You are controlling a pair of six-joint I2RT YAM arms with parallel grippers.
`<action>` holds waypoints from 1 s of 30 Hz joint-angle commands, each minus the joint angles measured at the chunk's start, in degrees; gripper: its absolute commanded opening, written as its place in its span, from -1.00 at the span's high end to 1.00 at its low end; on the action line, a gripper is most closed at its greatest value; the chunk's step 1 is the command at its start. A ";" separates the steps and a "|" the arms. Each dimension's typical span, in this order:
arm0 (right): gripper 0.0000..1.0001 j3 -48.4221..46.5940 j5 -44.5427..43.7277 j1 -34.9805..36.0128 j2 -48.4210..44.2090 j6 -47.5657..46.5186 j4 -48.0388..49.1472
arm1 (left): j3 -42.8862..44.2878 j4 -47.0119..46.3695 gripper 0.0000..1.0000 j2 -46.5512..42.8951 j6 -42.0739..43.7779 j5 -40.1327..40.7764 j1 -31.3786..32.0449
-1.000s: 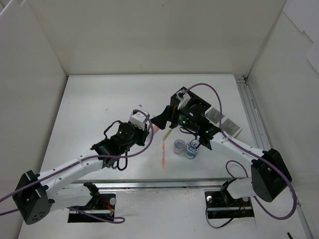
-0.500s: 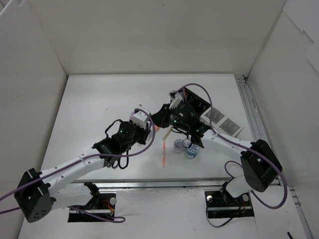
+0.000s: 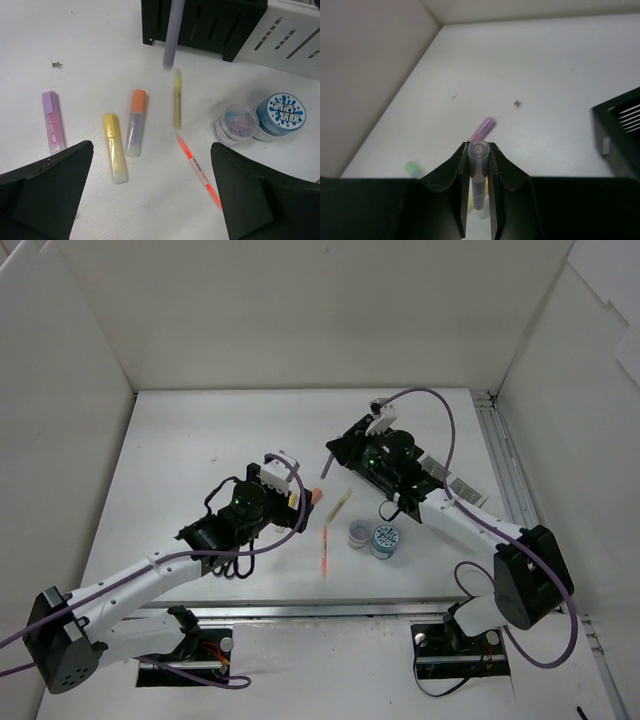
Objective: Sort the stationery into containers
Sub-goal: Place the pen in the storage box.
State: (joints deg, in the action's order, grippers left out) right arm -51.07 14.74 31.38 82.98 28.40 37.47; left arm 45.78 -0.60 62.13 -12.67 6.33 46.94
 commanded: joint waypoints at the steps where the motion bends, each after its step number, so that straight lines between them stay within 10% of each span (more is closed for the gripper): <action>1: 1.00 -6.92 -11.53 -2.54 -4.23 -11.51 -0.02 | 0.81 -0.02 -0.99 -4.29 -1.65 1.41 0.26; 9: 1.00 -13.52 -16.60 -10.01 2.70 -30.22 -2.84 | -0.08 2.89 -0.99 -1.67 -5.79 3.34 0.26; 30: 0.83 -14.50 -8.85 -13.62 15.72 -29.02 3.31 | 6.86 1.04 -0.99 18.98 -12.64 -5.27 0.26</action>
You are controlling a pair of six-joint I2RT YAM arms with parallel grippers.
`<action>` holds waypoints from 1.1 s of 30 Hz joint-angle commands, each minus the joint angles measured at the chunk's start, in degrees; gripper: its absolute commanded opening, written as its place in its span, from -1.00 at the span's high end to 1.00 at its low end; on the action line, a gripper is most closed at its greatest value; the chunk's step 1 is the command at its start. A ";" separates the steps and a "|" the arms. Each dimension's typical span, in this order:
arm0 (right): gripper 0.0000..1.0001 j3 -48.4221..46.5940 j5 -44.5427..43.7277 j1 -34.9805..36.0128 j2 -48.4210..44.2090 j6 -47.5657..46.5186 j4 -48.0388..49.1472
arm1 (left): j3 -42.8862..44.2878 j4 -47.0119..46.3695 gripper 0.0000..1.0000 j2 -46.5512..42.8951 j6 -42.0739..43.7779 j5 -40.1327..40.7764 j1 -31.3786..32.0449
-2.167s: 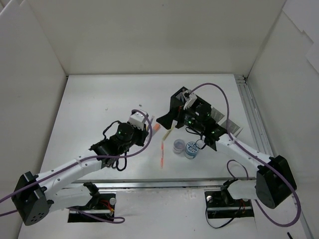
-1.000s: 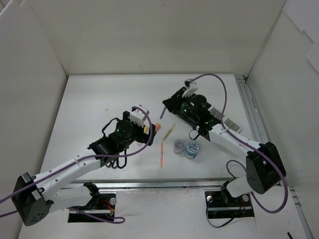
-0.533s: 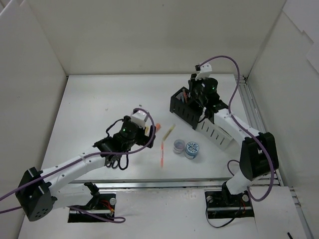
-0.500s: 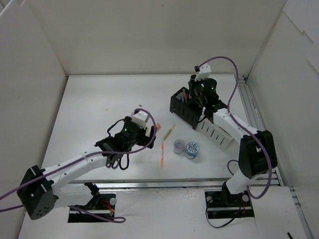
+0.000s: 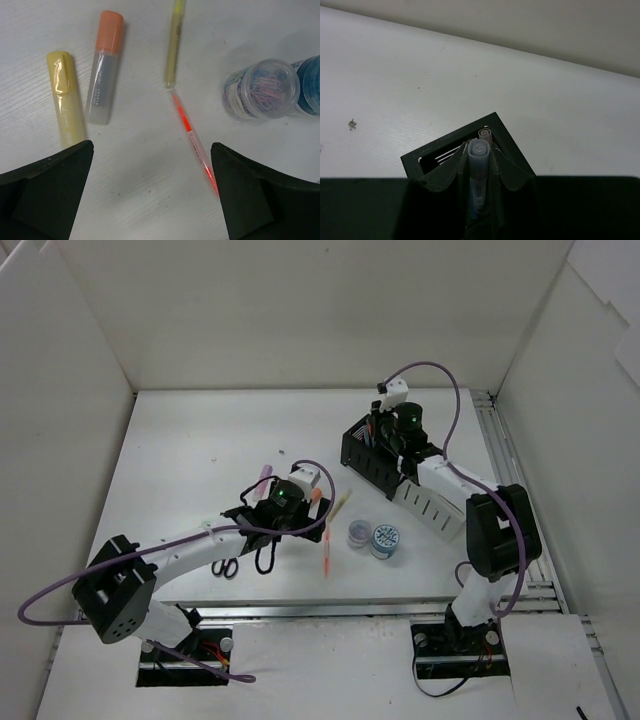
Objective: Sort the stationery into containers
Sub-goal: Place the pen in the storage box, then pick up the pen from the center of the board.
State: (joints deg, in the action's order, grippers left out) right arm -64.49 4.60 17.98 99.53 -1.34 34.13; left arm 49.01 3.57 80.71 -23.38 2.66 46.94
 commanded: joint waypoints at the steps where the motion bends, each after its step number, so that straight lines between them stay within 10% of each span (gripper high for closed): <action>1: 0.68 -0.99 1.29 -0.31 -1.09 1.08 6.65 | 3.89 -3.05 -0.99 0.85 -2.28 -1.95 0.78; 10: -0.94 7.44 -0.11 -0.05 -11.27 7.40 5.95 | 10.39 1.96 -0.99 8.32 -2.82 3.57 4.82; 22: -0.96 17.81 -18.37 1.71 -35.52 12.85 -12.32 | 10.84 3.72 -0.53 16.40 -7.56 7.28 7.02; 33: -0.96 21.77 -23.93 2.06 -45.64 14.70 -20.50 | 11.89 6.18 0.38 21.51 -9.05 9.73 8.08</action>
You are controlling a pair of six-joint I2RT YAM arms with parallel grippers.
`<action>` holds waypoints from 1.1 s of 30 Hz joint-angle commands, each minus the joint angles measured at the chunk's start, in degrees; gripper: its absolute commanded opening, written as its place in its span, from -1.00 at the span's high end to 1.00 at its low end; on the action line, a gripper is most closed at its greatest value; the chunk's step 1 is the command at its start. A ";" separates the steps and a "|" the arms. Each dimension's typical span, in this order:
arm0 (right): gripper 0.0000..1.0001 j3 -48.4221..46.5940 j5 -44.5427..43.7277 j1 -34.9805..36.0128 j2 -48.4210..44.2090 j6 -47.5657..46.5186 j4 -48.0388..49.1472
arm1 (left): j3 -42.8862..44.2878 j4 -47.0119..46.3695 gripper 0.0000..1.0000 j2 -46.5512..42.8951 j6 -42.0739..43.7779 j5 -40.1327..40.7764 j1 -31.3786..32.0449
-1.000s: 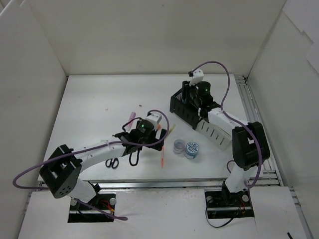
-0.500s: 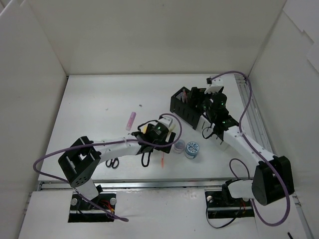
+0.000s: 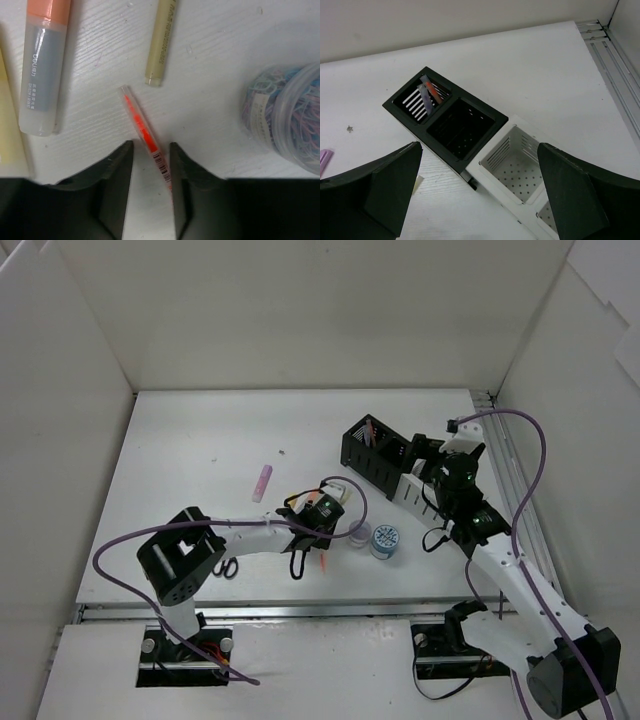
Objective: Sort the stationery into containers
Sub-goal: Pick up the pen from the center of the board.
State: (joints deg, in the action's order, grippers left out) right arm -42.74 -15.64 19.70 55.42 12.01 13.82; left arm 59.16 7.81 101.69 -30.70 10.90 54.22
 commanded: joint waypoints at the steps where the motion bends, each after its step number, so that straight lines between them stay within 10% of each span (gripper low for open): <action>1: -0.96 0.20 -3.78 0.42 -1.98 1.44 -0.90 | 1.84 2.90 0.55 0.70 -1.91 2.11 0.80; 6: -0.96 0.99 -4.22 0.60 -4.52 2.14 -1.61 | 1.32 6.16 1.00 0.18 -4.10 5.01 1.42; 18: -0.96 5.30 1.83 1.04 -10.15 -0.67 4.27 | -1.94 2.83 1.00 -13.96 2.29 9.14 2.47; 25: -0.96 7.93 5.44 0.95 -10.68 -2.17 9.11 | 2.19 -16.56 1.00 -20.56 20.66 6.17 -2.26; 33: -0.96 11.19 3.86 -0.28 -12.88 -1.81 13.77 | 12.64 -41.78 1.00 -15.22 28.68 -15.81 -12.98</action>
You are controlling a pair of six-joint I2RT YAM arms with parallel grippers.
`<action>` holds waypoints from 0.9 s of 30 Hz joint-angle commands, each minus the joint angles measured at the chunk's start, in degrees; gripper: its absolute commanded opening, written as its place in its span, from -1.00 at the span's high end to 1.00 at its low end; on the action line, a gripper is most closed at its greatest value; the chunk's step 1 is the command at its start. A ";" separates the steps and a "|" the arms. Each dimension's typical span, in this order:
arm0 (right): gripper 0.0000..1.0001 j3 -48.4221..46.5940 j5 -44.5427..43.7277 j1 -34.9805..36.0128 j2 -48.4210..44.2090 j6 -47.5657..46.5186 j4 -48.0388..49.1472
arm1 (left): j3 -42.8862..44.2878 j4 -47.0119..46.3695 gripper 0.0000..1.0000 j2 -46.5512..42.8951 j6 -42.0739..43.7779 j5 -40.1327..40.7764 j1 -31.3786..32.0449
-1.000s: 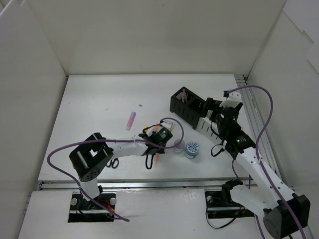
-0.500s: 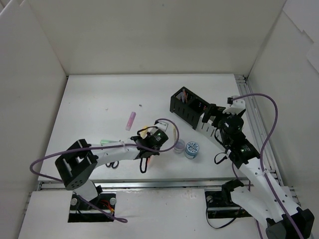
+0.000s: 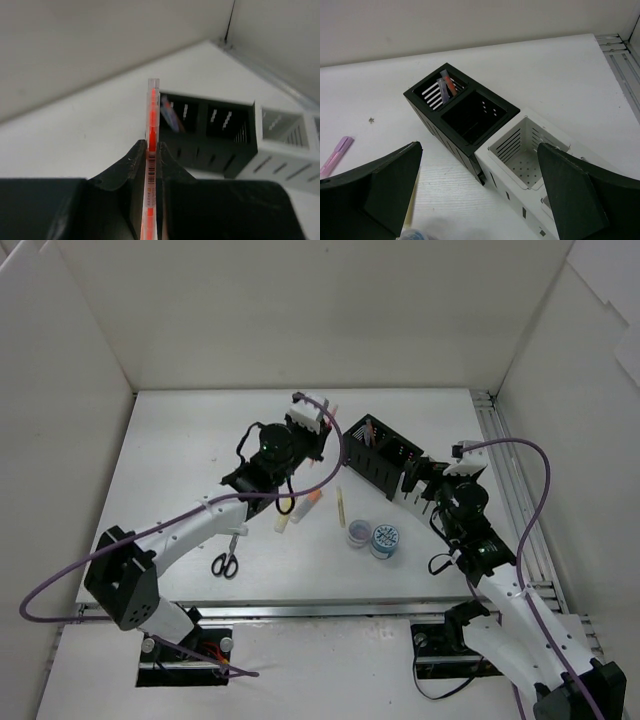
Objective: Sort the stationery into containers
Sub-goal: Pick up the pen from the center of the board, then place the pen in the storage box.
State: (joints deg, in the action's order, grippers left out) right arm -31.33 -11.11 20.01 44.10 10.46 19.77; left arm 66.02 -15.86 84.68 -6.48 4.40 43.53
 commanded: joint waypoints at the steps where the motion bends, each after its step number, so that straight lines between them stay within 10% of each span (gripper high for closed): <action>1: -0.96 -0.22 -0.49 -1.02 -1.56 -0.44 7.92 | 7.01 -20.68 1.00 3.28 3.68 -11.50 -2.92; 9: -0.96 1.10 -0.58 -3.31 -2.70 -0.88 8.71 | 22.47 -42.21 1.00 22.00 -5.55 -19.61 -6.97; 16: -0.96 1.80 -0.14 -4.54 -1.91 -1.58 9.58 | 38.56 -42.15 1.00 37.37 -11.44 -22.33 -7.49; 27: -0.96 2.24 1.00 -6.04 0.29 -1.76 10.20 | 25.57 -51.53 1.00 39.06 -12.94 -18.56 -7.49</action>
State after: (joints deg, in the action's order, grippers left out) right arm -28.91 -10.83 14.37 43.51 9.04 23.70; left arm 93.56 -57.41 127.15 -17.87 -14.96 36.58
